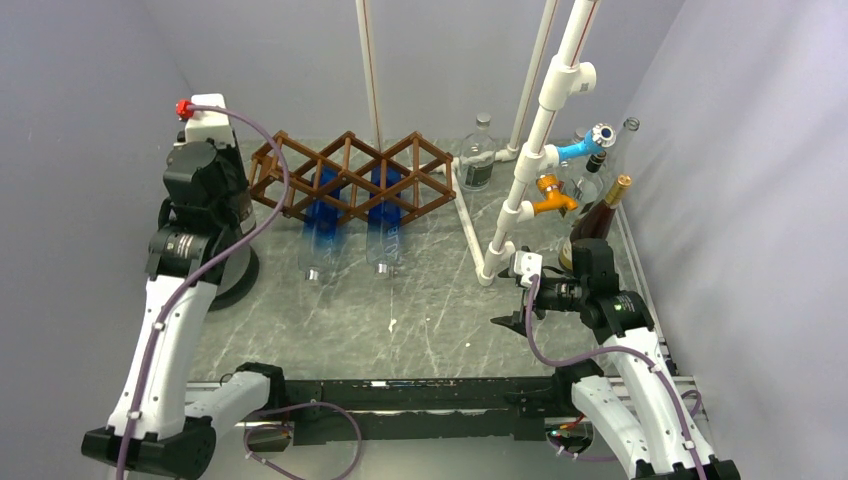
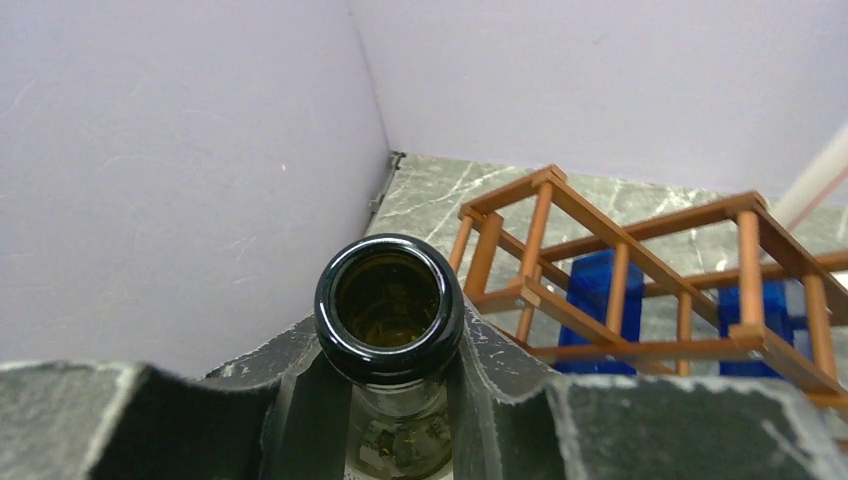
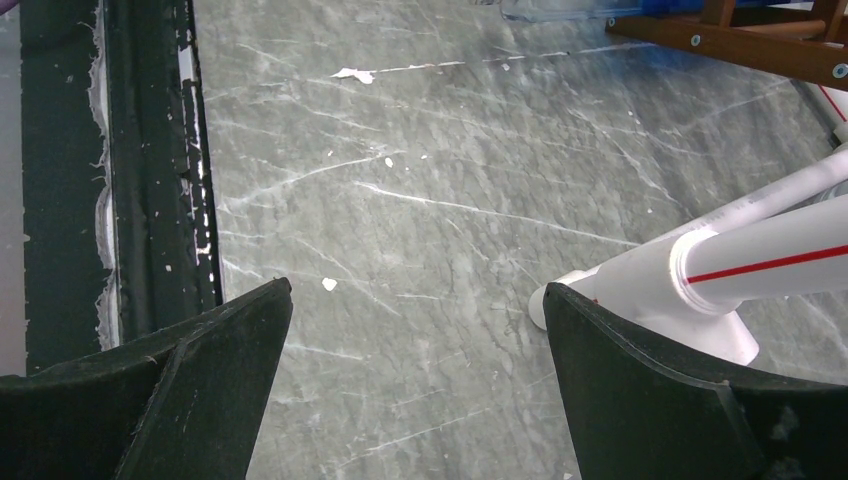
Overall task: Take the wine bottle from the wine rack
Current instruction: Place the wine bottle at the center of the board.
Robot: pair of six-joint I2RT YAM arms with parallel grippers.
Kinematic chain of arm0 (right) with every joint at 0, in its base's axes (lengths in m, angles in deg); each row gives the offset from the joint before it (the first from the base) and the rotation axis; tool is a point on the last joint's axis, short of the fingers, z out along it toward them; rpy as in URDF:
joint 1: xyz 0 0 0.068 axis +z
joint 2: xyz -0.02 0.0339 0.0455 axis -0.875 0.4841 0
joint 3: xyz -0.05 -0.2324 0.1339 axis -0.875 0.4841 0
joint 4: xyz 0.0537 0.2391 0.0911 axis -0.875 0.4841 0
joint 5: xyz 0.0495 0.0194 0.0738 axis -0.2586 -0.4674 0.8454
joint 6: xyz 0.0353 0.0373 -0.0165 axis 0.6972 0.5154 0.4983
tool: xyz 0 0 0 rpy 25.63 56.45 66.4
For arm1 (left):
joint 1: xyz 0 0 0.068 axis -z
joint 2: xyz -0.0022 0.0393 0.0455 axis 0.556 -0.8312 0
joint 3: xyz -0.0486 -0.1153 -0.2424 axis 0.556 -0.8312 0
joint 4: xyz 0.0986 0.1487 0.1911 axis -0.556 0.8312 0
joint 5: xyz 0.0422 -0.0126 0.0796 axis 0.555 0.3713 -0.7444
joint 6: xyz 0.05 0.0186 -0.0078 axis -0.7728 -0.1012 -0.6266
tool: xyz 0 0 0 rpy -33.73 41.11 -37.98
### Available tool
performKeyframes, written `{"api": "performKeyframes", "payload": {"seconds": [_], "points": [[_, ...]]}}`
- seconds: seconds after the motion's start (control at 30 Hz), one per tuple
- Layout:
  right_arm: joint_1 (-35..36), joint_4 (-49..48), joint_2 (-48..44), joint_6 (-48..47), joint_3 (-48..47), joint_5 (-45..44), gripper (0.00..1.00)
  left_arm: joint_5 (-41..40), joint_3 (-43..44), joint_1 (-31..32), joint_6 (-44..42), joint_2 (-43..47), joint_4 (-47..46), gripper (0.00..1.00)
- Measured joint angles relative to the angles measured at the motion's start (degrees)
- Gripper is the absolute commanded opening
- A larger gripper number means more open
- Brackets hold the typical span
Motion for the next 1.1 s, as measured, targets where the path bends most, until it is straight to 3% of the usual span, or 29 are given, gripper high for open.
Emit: {"api": "performKeyframes", "payload": {"seconds": [0.63,1.1], "points": [[0.0,0.0,-0.4,-0.5,0.0,0.1,1.0,0.2,2.2,-13.3,-0.1,-10.8,-15.6,0.0],[0.0,0.0,-0.2,-1.4,0.0,0.1,1.0,9.0,2.2,-22.0,4.1,-21.0,-25.1,0.0]]}}
